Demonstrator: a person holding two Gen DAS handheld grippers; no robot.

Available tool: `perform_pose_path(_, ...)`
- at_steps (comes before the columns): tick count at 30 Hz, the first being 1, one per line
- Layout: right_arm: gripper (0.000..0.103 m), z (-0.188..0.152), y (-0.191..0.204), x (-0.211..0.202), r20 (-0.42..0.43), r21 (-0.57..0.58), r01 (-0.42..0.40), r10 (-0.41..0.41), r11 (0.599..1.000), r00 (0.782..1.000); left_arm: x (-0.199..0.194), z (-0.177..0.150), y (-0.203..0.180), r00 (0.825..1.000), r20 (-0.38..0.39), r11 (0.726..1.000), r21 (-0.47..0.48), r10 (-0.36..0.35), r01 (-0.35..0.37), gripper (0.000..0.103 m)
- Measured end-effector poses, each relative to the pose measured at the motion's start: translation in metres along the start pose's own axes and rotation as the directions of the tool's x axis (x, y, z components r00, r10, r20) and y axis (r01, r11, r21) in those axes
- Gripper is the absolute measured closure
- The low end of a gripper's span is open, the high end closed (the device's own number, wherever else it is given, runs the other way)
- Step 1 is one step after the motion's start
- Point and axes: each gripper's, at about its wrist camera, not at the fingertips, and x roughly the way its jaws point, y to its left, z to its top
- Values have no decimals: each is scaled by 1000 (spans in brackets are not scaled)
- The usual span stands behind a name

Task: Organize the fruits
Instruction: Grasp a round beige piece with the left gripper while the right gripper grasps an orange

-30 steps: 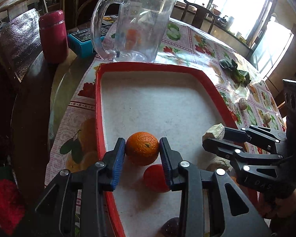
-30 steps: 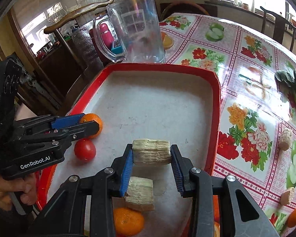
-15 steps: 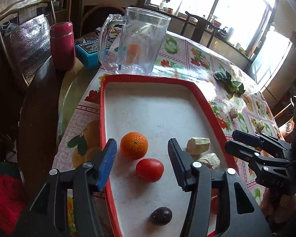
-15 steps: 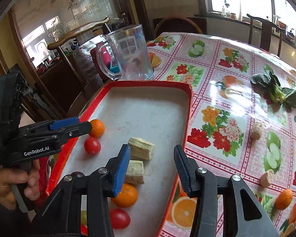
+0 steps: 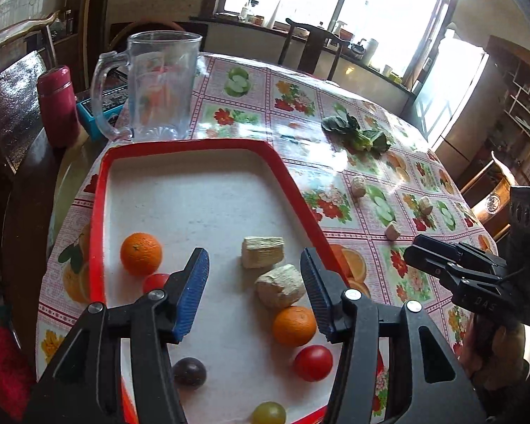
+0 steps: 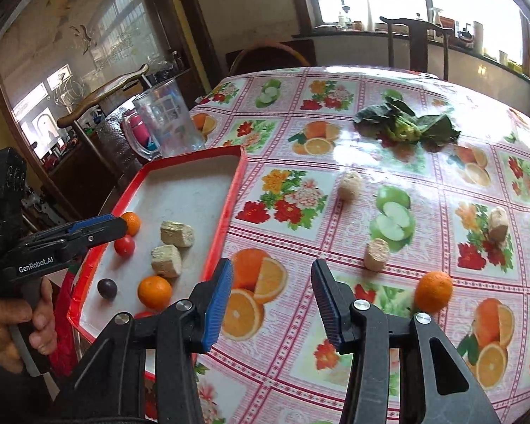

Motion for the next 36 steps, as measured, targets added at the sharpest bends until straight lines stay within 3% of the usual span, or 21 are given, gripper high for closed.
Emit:
perform_pose_path(21, 55, -27, -116, -39, 17, 163, 144, -148, 976, 989, 32, -5, -123, 990, -80, 974, 183, -118, 131, 50)
perform_pose_path(30, 56, -28, -104, -11, -26, 86, 97, -95, 992, 995, 74, 2, -159, 986, -142, 961, 247, -92, 125, 50)
perform_pose_path(36, 60, -21, -103, 14, -60, 42, 107, -105, 993, 993, 99, 9, -164, 981, -175, 961, 247, -78, 120, 50)
